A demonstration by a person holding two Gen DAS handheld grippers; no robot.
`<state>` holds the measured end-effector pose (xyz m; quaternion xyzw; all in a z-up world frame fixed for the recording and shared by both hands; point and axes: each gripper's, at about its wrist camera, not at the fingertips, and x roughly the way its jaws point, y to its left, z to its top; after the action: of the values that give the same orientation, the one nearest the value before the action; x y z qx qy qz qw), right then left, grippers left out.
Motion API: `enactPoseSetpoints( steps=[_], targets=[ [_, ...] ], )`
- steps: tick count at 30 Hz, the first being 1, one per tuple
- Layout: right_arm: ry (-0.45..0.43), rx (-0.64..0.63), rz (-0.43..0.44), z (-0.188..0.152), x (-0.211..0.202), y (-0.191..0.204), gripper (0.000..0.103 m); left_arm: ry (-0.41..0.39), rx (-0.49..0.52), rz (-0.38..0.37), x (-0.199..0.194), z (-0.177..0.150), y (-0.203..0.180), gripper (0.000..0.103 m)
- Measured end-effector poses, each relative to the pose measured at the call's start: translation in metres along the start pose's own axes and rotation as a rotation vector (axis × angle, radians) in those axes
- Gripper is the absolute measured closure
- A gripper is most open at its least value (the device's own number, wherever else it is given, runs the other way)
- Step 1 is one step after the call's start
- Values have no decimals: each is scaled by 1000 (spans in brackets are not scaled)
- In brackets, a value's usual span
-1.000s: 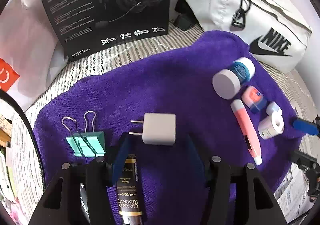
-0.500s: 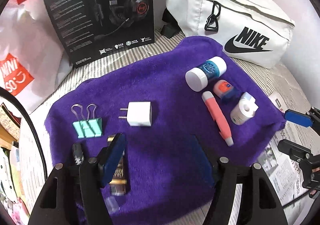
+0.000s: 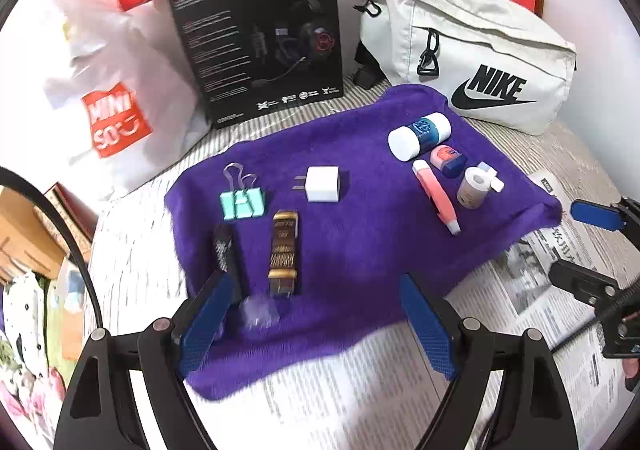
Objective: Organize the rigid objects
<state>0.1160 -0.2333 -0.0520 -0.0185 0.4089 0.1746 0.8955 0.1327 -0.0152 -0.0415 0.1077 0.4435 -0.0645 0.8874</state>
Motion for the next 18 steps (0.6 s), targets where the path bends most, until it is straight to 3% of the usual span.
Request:
enactPoseSetpoints(
  steps=[5, 8, 18],
  targets=[
    [15, 34, 26, -5, -3, 10, 11, -19, -44, 3, -25, -21, 4, 15],
    [19, 41, 25, -8, -6, 17, 5, -34, -68, 15, -41, -31, 6, 7],
    [49, 99, -3, -22, -25, 24, 0, -37, -165, 19, -70, -57, 6, 6]
  ],
)
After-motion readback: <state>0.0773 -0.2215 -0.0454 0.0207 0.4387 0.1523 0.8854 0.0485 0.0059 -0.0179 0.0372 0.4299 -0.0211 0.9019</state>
